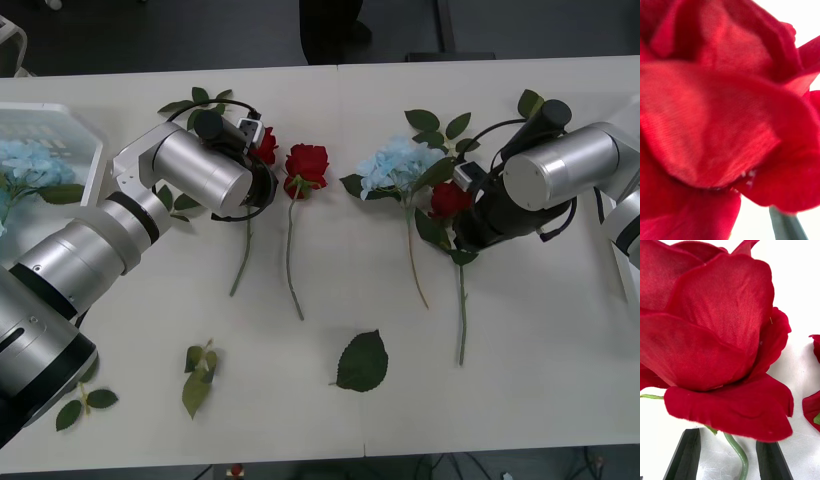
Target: Place the red flowers into the right box and the blue flowers into the left box. If a person shows an open palm, hand one flower to the person first, then continue sorting.
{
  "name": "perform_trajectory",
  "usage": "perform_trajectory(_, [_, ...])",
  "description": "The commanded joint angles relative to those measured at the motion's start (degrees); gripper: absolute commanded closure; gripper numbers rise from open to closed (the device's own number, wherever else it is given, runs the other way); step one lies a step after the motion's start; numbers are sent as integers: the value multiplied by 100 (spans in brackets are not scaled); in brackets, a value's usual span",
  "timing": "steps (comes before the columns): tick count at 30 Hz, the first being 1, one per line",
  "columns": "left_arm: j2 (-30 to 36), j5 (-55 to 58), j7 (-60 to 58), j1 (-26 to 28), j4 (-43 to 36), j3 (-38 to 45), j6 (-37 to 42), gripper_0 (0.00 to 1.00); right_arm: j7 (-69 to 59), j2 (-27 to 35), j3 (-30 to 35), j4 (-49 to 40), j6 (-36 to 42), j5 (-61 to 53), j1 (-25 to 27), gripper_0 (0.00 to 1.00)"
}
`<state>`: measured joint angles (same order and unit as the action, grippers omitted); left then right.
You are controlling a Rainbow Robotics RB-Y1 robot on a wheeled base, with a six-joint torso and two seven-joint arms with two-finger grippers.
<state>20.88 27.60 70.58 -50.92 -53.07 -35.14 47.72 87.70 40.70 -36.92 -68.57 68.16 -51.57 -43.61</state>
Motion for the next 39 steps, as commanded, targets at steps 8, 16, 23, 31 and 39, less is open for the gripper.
perform_trajectory(8, [-84, 114, -247, -260, 166, -54, -123, 100, -139, -177, 9, 45, -48, 130, 45, 94])
perform_trajectory(16, [-84, 123, -238, -269, 183, -54, -149, 100, 19, -133, 651, -16, 409, 50, 36, 100])
perform_trajectory(23, [48, 299, -238, -313, 25, -45, -9, 100, 714, -18, 1785, -87, 1332, 33, -95, 100])
perform_trajectory(31, [830, 1231, -300, -172, -1627, 42, 1116, 100, 1443, 685, 2356, -87, 1613, 138, -421, 100])
perform_trajectory(39, [1744, 2364, -352, 417, -3693, 957, 2329, 100, 1619, 1555, 2233, -25, 813, 1070, -755, 100])
